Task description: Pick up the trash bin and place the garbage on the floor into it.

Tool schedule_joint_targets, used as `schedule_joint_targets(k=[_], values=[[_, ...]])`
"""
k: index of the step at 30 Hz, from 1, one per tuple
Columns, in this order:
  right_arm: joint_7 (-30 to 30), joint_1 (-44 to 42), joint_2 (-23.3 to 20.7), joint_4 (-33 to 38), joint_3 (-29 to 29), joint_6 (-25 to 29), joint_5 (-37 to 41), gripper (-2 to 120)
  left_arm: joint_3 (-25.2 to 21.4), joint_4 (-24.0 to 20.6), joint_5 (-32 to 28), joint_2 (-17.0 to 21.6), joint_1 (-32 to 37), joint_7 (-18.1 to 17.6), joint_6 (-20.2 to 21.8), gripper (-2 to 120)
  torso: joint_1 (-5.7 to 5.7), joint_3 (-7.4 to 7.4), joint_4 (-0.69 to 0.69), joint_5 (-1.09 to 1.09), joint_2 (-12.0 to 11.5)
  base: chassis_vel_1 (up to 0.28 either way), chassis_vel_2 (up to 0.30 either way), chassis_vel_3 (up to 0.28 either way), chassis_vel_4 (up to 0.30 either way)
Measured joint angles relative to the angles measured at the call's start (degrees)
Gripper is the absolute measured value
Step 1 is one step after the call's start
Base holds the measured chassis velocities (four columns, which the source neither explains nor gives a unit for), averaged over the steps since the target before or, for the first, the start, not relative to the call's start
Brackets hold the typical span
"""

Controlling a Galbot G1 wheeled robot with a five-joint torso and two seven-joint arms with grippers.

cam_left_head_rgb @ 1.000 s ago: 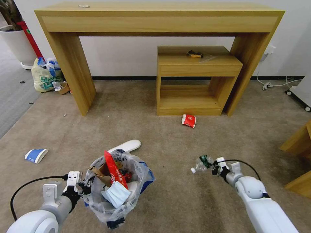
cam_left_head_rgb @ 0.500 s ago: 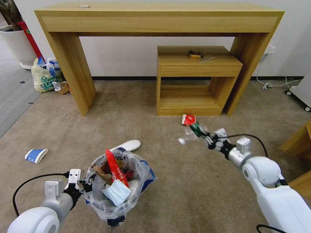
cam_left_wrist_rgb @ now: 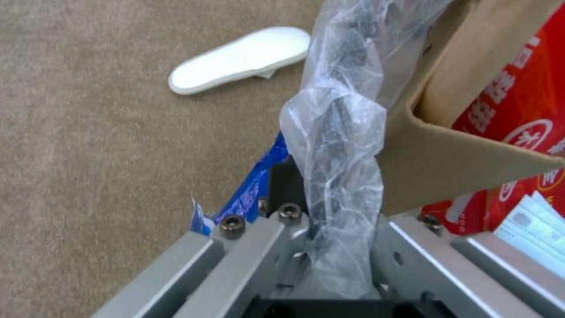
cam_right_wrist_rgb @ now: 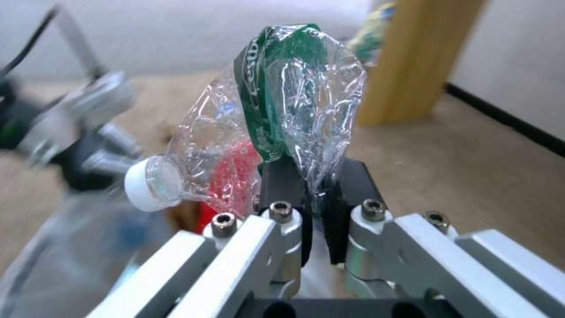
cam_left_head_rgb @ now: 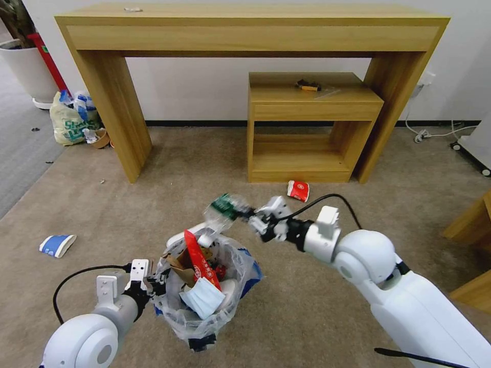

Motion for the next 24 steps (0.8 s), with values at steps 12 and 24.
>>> schedule_joint_targets(k=[12, 24], values=[[-6.33, 5.29, -2.02, -2.94, -9.39, 2.02, -10.33, 4, 0.2, -0.22, -1.63, 1.02, -0.09, -1.01, 0.0, 0, 0.0, 0.0, 0.01, 0.01, 0.0, 0.0, 0.0, 0.0, 0.0], [-4.8, 5.36, -2.57, -3.77, -10.76, 2.16, -10.75, 46, 0.01, 0.03, -2.5, 1.23, -0.56, -0.94, 0.0, 0, 0.0, 0.0, 0.01, 0.01, 0.0, 0.0, 0.0, 0.0, 0.0]])
